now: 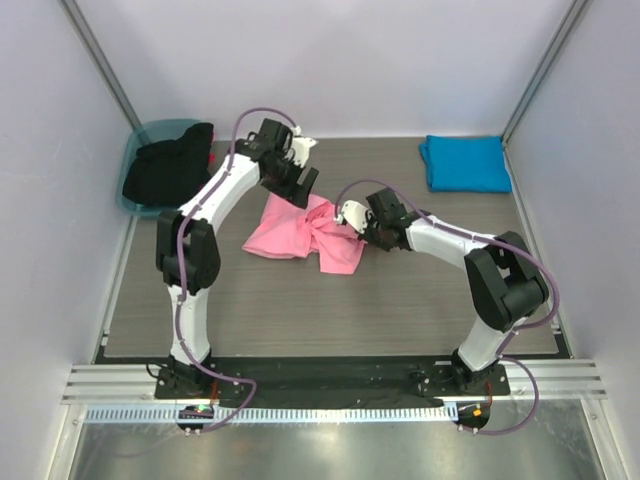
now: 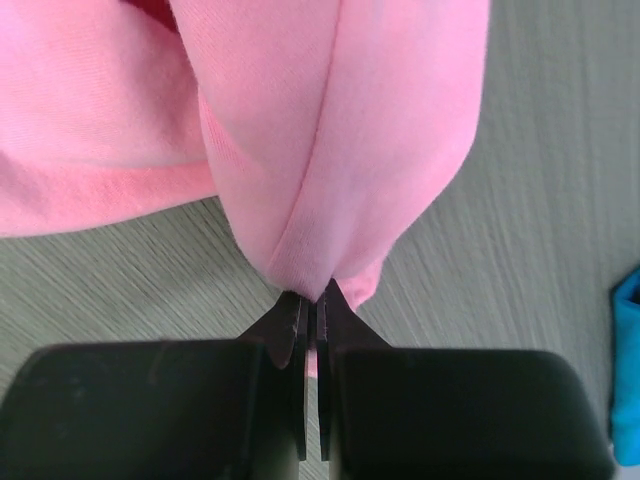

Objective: Fold and stack the t-shirts
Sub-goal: Flatten the tshirt out

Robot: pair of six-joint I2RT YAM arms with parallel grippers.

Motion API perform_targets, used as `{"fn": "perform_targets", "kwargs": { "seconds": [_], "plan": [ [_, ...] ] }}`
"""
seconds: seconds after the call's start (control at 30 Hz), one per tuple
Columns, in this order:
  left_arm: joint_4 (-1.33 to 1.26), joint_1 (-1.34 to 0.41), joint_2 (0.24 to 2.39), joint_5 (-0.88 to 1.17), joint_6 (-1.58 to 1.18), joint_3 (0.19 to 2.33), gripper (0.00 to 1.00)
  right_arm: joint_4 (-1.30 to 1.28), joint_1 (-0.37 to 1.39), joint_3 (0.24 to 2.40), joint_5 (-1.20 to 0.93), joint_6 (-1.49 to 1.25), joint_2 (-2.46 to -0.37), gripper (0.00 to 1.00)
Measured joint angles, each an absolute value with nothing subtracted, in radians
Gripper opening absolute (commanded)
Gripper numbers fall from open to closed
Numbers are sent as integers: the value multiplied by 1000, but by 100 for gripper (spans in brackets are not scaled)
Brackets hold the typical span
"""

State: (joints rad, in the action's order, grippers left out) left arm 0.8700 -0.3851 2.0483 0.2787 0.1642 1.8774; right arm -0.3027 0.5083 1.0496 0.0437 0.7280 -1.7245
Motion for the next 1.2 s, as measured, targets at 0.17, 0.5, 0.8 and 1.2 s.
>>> {"fn": "perform_targets", "kwargs": {
  "seconds": [0.17, 0.5, 0.8, 1.2],
  "plan": [
    [864, -433, 2115, 244, 165, 1972, 82, -301, 509, 1049, 48, 727, -1681, 1],
    [856, -509, 2257, 121, 170, 2045, 70, -303, 508, 1044, 59, 719, -1665, 1],
    [855, -501, 2292, 40, 187, 2054, 0, -303, 506, 1045, 70, 700, -1660, 1],
    [844, -480, 1786, -19, 195, 1868, 0, -353, 416, 1240, 78, 608, -1507, 1]
  ]
}}
